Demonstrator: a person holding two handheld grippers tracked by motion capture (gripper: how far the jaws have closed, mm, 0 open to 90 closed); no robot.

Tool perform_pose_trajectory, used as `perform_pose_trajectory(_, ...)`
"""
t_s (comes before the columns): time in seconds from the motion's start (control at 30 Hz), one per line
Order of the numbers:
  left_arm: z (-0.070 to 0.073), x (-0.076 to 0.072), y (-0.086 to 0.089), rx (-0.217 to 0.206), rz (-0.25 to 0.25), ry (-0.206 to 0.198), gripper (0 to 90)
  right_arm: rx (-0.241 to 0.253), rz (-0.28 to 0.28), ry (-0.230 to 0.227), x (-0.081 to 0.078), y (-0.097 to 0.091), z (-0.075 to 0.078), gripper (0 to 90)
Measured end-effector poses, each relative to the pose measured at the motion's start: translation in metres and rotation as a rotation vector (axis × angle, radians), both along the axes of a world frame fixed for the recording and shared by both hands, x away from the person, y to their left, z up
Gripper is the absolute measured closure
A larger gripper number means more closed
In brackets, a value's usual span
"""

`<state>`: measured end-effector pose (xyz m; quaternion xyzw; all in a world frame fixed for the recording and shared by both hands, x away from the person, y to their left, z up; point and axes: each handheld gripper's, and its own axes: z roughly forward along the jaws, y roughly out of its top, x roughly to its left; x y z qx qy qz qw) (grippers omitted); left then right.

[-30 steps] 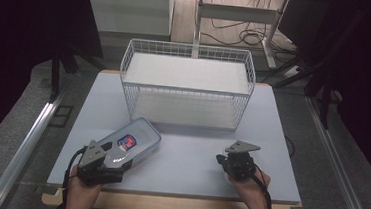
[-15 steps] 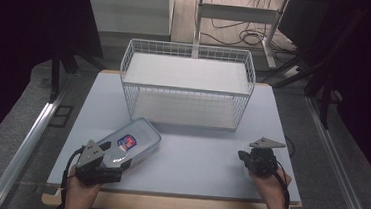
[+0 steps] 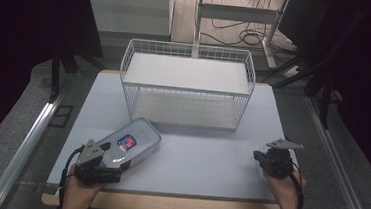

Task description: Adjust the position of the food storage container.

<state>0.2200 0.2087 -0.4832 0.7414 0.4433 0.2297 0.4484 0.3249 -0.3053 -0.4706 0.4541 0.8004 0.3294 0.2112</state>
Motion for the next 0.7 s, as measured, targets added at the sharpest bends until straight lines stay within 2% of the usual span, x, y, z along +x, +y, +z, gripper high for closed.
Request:
perform_pose_trajectory(0.03,0.002,-0.001,0.001,0.009,0.014,-0.003,17.0,0.003,0.007,-0.004,-0.001,0.001,0.0,87.5)
perform_pose_trajectory(0.1,0.006,-0.004,0.007,0.005,0.035,-0.011,20.3,0.007,0.023,-0.012,-0.002,0.005,0.001,87.5)
perform_pose_trajectory(0.17,0.009,-0.006,0.015,-0.012,0.051,-0.011,34.8,0.015,0.046,-0.012,-0.003,0.009,0.002,87.7)
perform_pose_trajectory(0.2,0.01,-0.007,0.019,-0.013,0.065,-0.008,51.1,0.021,0.07,-0.013,-0.004,0.014,0.002,87.9)
perform_pose_trajectory(0.23,0.01,-0.008,0.024,-0.012,0.08,-0.006,51.1,0.021,0.07,-0.013,-0.004,0.014,0.002,87.9)
perform_pose_trajectory(0.3,0.009,-0.007,0.034,-0.014,0.12,0.006,63.5,0.025,0.089,-0.009,-0.004,0.02,0.002,88.6)
perform_pose_trajectory(0.33,0.007,-0.007,0.04,-0.022,0.141,0.016,74.4,0.036,0.108,0.001,-0.004,0.025,0.001,89.0)
perform_pose_trajectory(0.4,0.005,-0.007,0.05,-0.049,0.174,0.041,84.5,0.049,0.127,0.002,-0.004,0.03,0.001,89.1)
perform_pose_trajectory(0.43,0.003,-0.007,0.053,-0.058,0.185,0.05,84.5,0.049,0.127,0.002,-0.004,0.03,0.001,89.1)
perform_pose_trajectory(0.5,0.0,-0.011,0.061,-0.058,0.219,0.079,90.0,0.055,0.142,-0.004,-0.004,0.035,0.001,88.9)
perform_pose_trajectory(0.63,-0.013,-0.013,0.072,-0.041,0.275,0.158,90.0,0.072,0.18,-0.008,-0.003,0.043,0.001,88.9)
perform_pose_trajectory(0.7,-0.019,-0.012,0.076,-0.043,0.284,0.199,90.0,0.081,0.188,-0.004,-0.003,0.045,0.001,88.9)
